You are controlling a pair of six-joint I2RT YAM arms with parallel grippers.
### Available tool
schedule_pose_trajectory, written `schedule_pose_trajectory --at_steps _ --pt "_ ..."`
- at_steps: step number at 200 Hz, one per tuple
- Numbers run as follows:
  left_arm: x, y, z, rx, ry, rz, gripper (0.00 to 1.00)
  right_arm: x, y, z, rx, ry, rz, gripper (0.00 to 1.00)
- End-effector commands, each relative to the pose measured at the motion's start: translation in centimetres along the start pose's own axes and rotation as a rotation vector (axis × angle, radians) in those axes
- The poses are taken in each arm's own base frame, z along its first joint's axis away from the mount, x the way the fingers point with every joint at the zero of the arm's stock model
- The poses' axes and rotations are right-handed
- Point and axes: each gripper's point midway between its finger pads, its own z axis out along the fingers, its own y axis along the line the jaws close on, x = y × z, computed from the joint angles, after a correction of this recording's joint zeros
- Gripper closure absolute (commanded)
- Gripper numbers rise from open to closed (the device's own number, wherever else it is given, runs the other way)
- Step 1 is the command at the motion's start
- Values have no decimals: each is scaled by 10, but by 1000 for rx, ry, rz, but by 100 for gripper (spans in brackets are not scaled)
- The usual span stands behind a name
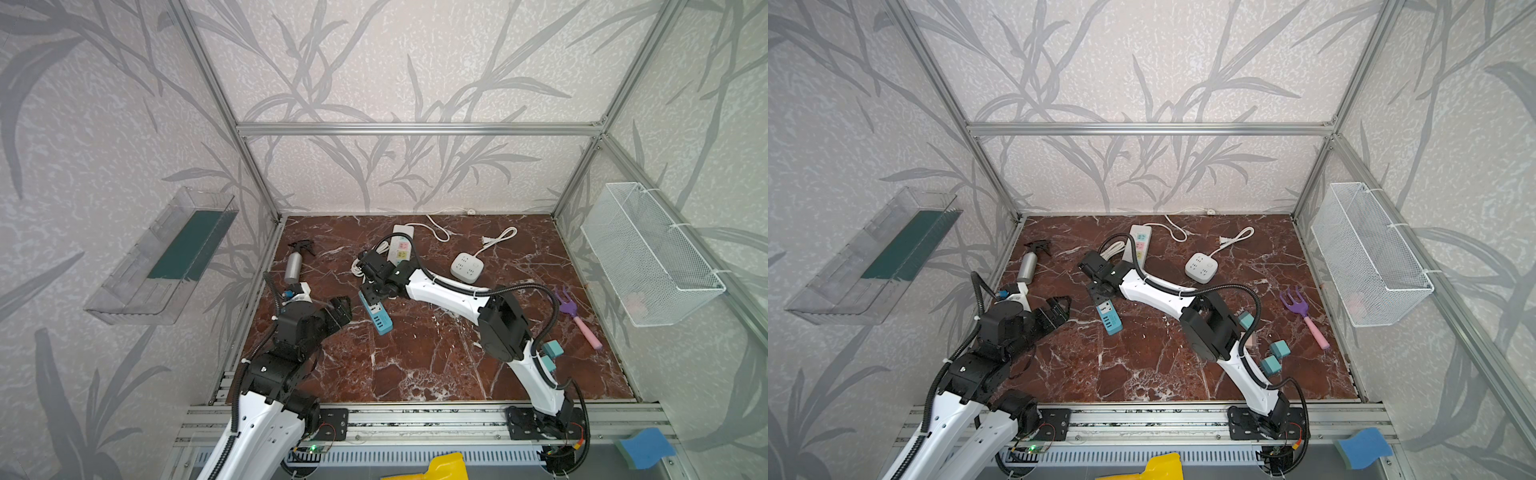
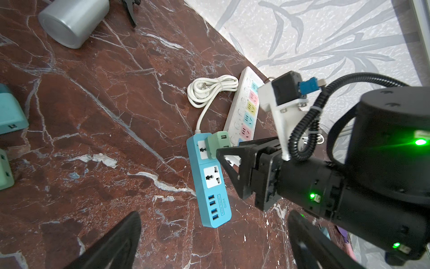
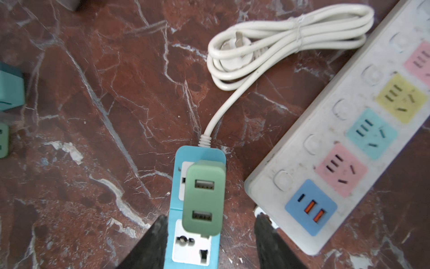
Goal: Insert the plug
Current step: 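Press the green adapter into the socket and open the right gripper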
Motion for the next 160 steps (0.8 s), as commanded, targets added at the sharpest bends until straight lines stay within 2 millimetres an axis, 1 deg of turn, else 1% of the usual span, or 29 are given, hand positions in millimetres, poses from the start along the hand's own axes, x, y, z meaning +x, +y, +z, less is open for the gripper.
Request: schedule_pose_trajectory --at_steps 1,29,46,64,73,91,106,122,138,160 --pt "-10 -12 1 37 -21 26 2 -18 -2 -23 -57 -4 7 40" --pt "-13 -13 7 13 -7 36 2 -22 -11 -21 -64 9 18 40" --pt "-13 -13 9 7 -4 30 2 -19 -17 -17 -59 32 16 40" --pt "-13 -13 10 7 -5 19 2 -7 -20 -2 -81 75 33 40" --pt "-12 -12 11 5 -2 15 2 1 -18 5 -114 109 57 41" --pt "-11 -11 12 4 7 10 2 18 -24 21 -104 147 80 42" --pt "-10 -11 12 3 11 10 2 28 -26 29 -99 160 81 42" --pt "-9 -9 11 -8 14 11 2 31 -34 29 -79 154 94 43" --pt "-9 -8 10 -10 15 7 2 29 -39 26 -72 135 109 43" --pt "-9 -9 8 -5 13 -8 2 19 -37 15 -78 112 95 43"
